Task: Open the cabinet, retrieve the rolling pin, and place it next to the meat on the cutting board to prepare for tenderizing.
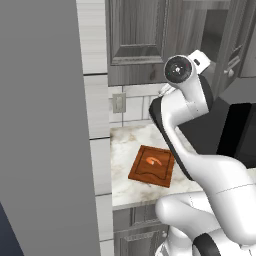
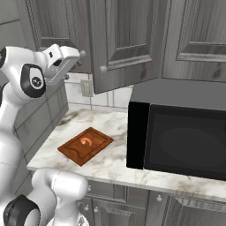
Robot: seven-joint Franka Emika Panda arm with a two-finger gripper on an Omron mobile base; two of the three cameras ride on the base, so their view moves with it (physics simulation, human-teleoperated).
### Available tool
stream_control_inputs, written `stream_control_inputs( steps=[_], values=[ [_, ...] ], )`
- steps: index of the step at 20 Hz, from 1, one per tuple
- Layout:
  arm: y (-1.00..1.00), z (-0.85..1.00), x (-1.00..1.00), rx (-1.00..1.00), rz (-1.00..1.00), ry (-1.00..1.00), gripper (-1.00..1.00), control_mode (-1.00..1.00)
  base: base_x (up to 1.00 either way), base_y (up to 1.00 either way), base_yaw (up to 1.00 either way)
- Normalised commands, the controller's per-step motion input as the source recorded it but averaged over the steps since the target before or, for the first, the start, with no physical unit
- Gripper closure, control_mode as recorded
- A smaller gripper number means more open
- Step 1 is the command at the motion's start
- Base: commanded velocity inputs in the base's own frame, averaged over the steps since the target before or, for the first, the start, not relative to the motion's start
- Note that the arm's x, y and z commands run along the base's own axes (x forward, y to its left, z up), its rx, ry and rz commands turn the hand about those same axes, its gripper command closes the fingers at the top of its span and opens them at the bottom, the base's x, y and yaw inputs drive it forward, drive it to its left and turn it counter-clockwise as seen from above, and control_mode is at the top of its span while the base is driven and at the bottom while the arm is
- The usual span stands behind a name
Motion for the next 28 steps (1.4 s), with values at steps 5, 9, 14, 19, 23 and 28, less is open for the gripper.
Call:
stream_control_inputs(
  steps=[5,9,14,19,23,28],
  values=[
    [-0.17,-0.07,0.32,-0.06,0.00,0.08,-1.00,-1.00,0.00,0.00,0.00],
    [-0.26,-0.08,0.19,-0.05,0.00,0.07,-1.00,-1.00,0.00,0.00,0.00],
    [-0.27,-0.07,0.20,-0.04,0.00,0.07,-1.00,-1.00,0.00,0.00,0.00],
    [-0.30,-0.08,0.09,-0.03,0.00,0.05,-1.00,-1.00,0.00,0.00,0.00],
    [-0.39,-0.06,-0.03,0.00,-0.03,0.04,-1.00,-1.00,0.00,0.00,0.00],
    [-0.48,-0.07,-0.43,0.00,-0.09,0.00,-1.00,-1.00,0.00,0.00,0.00]
  ],
)
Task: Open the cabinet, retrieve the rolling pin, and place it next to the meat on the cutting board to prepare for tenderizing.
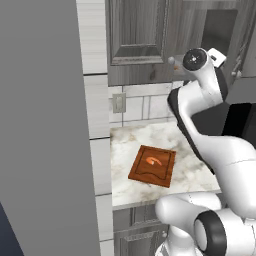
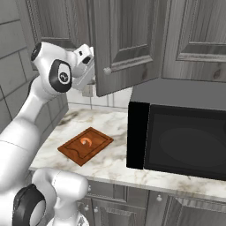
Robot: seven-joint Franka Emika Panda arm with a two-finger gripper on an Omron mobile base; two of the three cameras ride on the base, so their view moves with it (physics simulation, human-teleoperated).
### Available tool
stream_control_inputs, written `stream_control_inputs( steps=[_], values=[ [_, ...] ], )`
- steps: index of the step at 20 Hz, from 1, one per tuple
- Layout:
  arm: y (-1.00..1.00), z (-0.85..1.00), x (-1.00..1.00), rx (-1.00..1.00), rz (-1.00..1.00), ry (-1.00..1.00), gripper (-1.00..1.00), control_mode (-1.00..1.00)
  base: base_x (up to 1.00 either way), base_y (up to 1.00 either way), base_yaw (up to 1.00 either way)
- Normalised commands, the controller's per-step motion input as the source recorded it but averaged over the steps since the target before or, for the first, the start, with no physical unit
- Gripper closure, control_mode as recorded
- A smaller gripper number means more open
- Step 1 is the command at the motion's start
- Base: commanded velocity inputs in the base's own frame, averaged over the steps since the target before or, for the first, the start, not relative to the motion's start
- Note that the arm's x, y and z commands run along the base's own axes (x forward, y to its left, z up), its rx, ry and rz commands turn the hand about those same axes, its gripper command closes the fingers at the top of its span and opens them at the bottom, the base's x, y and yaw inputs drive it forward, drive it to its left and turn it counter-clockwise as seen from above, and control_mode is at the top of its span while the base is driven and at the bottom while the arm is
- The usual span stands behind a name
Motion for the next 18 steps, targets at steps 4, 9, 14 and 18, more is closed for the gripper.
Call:
stream_control_inputs(
  steps=[4,9,14,18],
  values=[
    [-0.52,-0.08,-0.71,0.00,-0.14,0.00,-1.00,-1.00,0.00,0.00,0.00],
    [-0.56,-0.04,-0.60,0.00,-0.14,0.00,-1.00,-1.00,0.00,0.00,0.00],
    [-0.82,0.00,-0.12,0.01,-0.10,0.03,-1.00,-1.00,0.00,0.00,0.00],
    [-0.90,0.00,0.00,0.02,-0.05,0.01,-1.00,-1.00,0.00,0.00,0.00]
  ],
)
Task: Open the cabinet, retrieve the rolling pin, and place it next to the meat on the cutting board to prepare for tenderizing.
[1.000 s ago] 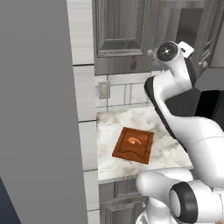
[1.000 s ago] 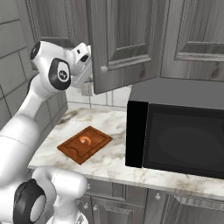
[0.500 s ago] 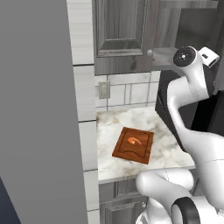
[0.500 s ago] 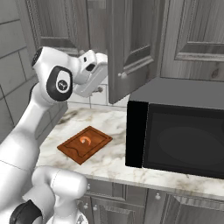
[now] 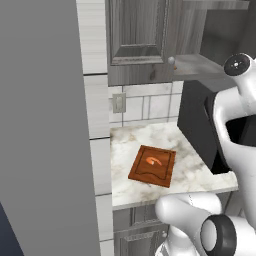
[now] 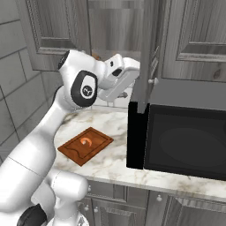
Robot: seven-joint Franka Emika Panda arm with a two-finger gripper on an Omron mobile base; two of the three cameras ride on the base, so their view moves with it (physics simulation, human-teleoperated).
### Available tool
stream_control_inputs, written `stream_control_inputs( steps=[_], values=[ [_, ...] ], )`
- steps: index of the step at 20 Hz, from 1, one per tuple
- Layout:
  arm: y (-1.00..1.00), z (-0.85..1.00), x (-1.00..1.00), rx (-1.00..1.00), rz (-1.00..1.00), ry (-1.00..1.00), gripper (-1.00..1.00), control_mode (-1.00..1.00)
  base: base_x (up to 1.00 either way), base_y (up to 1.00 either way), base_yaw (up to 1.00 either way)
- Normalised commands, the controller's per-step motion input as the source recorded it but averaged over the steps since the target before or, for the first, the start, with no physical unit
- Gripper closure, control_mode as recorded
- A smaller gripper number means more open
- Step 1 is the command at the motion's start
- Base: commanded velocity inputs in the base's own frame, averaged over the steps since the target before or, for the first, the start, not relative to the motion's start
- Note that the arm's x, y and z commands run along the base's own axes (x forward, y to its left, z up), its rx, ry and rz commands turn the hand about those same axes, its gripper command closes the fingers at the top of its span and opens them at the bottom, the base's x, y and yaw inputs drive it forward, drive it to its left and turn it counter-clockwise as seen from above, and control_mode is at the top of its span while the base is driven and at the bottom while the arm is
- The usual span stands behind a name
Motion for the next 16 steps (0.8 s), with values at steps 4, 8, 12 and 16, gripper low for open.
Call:
stream_control_inputs(
  steps=[4,8,12,16],
  values=[
    [-0.79,0.00,0.00,0.04,-0.02,0.00,-1.00,-1.00,0.00,0.00,0.00],
    [-0.57,-0.04,-0.05,0.03,0.00,-0.01,-1.00,-1.00,0.00,0.00,0.00],
    [-0.36,0.00,0.00,0.03,0.00,0.00,-1.00,-1.00,0.00,0.00,0.00],
    [-0.31,-0.02,0.00,0.01,0.00,0.00,-1.00,-1.00,0.00,0.00,0.00]
  ],
)
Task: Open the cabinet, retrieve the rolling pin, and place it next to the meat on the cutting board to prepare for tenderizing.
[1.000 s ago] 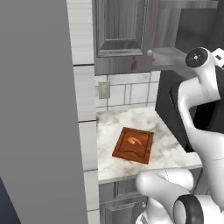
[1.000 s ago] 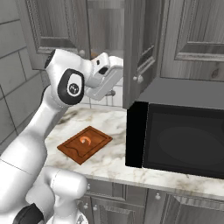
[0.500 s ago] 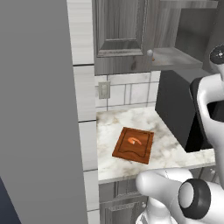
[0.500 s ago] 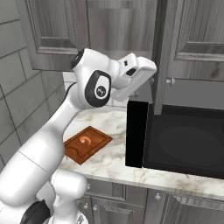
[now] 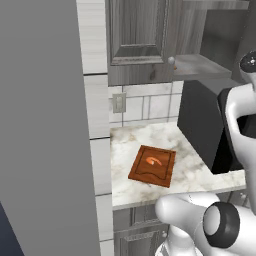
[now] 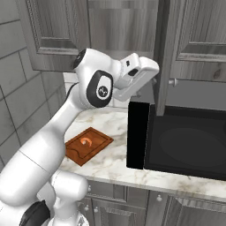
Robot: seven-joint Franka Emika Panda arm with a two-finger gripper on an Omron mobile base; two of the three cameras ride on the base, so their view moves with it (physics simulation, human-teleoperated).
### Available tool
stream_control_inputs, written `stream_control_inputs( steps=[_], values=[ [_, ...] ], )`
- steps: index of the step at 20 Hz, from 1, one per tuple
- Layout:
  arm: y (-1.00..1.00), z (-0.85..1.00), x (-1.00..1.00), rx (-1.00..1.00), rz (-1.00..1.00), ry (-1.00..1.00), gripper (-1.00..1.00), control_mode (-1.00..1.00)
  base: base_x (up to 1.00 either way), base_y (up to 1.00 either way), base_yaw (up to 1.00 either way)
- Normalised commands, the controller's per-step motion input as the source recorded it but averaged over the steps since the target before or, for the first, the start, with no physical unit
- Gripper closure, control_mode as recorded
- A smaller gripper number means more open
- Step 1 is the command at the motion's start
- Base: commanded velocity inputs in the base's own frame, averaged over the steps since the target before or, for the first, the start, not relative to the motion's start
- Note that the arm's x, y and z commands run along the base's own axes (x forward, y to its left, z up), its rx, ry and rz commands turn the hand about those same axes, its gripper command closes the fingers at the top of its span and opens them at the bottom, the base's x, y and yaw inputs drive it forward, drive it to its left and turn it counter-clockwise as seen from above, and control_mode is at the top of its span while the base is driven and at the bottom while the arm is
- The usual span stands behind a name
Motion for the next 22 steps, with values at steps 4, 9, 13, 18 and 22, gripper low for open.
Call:
stream_control_inputs(
  steps=[4,9,13,18,22],
  values=[
    [0.11,0.00,-0.01,0.00,0.00,-0.07,-1.00,-1.00,0.00,0.00,0.00],
    [0.58,0.00,-0.12,0.00,0.01,-0.19,-1.00,-1.00,0.00,0.00,0.00],
    [0.58,0.00,-0.12,0.02,0.01,-0.20,-1.00,-1.00,0.00,0.00,0.00],
    [0.42,0.00,-0.48,0.01,0.12,-0.09,-1.00,-1.00,0.00,0.00,0.00],
    [0.53,0.00,-0.14,0.06,0.15,-0.14,-1.00,-1.00,0.00,0.00,0.00]
  ],
)
